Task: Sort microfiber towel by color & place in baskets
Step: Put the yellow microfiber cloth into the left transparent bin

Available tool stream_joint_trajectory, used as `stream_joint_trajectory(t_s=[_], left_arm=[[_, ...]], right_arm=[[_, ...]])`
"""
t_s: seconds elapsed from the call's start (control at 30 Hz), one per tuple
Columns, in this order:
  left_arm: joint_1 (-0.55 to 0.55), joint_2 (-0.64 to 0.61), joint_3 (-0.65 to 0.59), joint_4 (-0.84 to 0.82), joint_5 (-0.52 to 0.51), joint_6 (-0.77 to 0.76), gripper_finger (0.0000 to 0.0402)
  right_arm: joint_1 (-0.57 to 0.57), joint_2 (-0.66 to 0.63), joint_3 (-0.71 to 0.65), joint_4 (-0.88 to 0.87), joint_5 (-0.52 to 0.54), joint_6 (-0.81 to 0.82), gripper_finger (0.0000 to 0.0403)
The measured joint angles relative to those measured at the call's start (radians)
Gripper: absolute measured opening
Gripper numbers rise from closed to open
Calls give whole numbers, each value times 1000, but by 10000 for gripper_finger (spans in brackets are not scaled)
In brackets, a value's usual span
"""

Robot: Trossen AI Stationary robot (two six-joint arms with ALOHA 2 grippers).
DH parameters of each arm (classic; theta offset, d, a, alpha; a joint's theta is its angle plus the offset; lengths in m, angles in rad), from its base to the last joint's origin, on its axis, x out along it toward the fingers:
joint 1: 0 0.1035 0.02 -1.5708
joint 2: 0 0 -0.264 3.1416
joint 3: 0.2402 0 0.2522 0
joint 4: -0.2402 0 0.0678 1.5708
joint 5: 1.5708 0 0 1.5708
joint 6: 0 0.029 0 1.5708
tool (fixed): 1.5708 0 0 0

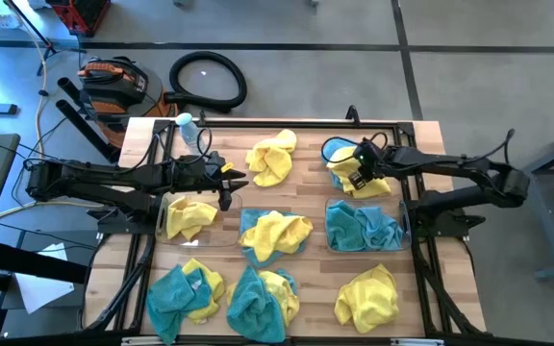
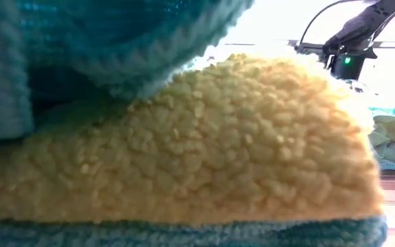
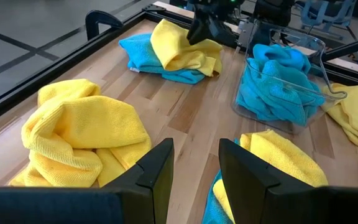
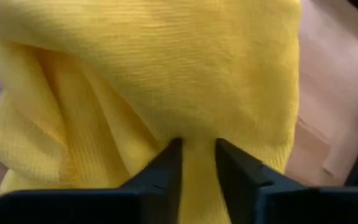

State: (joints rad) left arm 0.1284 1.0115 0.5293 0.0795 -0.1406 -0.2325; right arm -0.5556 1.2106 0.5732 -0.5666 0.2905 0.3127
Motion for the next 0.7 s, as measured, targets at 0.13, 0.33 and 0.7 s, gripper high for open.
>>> stream_joint_trajectory(t_s=[0.13, 0.33, 0.7], left_arm=[[0, 0, 0, 1, 0, 0, 117], [3, 0, 0, 56, -1, 0, 117], [2, 16, 0, 80, -25, 1, 142]], right_arm=[[0, -23, 7, 8, -3, -42, 11], [11, -113, 86, -62, -3, -44, 5], [28, -184, 118, -34, -43, -138, 45]])
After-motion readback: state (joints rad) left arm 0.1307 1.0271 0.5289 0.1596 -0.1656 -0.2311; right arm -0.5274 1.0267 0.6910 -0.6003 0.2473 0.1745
